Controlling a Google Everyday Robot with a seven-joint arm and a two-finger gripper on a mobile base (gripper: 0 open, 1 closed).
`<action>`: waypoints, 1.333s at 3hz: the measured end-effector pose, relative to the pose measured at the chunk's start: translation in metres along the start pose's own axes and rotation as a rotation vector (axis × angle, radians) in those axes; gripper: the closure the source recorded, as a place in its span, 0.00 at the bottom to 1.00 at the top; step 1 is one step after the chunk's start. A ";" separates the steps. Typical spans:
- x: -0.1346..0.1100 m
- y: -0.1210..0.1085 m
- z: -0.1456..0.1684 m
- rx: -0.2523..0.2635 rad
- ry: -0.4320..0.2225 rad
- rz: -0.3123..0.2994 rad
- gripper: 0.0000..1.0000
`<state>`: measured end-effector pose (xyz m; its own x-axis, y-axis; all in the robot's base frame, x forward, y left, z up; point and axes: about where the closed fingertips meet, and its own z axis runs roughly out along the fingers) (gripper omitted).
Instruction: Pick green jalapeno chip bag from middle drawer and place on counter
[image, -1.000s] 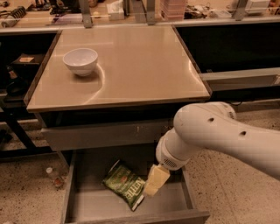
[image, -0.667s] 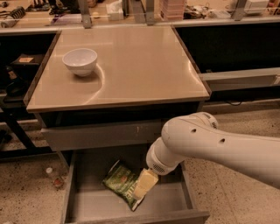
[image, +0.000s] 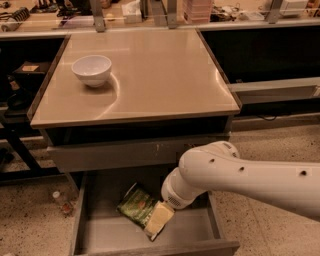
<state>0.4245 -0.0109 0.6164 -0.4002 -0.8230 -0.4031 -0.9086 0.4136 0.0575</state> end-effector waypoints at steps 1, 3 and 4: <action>0.007 0.008 0.088 -0.042 0.004 0.077 0.00; 0.010 0.008 0.115 -0.053 -0.019 0.089 0.00; 0.010 0.004 0.146 -0.061 -0.049 0.098 0.00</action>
Offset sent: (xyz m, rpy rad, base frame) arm 0.0017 0.0421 -0.1194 0.0229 0.0978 -0.0711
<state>0.4343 0.0390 0.4788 -0.4823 -0.7595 -0.4366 -0.8717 0.4655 0.1532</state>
